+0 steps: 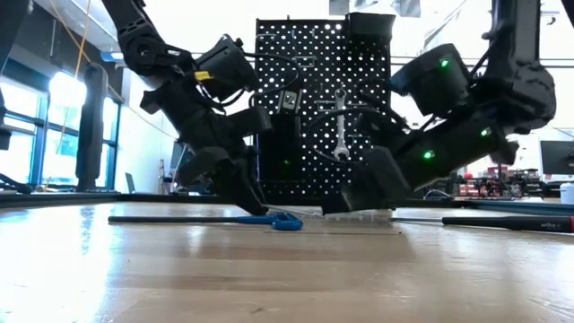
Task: Hang tools onto peg board
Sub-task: Hang the wrench on the pegboard
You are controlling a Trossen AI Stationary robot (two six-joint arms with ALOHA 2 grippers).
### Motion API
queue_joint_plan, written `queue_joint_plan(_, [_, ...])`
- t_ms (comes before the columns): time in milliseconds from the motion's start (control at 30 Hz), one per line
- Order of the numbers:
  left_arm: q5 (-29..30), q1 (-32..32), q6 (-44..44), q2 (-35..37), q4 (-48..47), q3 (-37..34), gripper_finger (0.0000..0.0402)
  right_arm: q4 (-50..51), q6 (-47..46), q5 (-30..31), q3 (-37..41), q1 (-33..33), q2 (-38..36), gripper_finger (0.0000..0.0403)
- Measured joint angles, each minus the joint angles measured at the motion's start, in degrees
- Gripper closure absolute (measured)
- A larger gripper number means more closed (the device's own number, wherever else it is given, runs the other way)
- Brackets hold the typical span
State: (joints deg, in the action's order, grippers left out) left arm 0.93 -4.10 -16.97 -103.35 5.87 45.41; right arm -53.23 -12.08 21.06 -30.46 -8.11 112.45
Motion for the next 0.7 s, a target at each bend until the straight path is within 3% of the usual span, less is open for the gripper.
queue_joint_plan(367, [2.1,1.1,0.6,2.8,-1.2,-0.2,0.0321,18.0,1.0,9.5,-0.1,-4.7,-18.2,0.0318])
queue_joint_plan(700, [8.8,3.6,0.8,6.9,-0.1,-0.2,0.0321,33.3,-13.6,18.2,-0.1,-11.4,-31.8,0.0313])
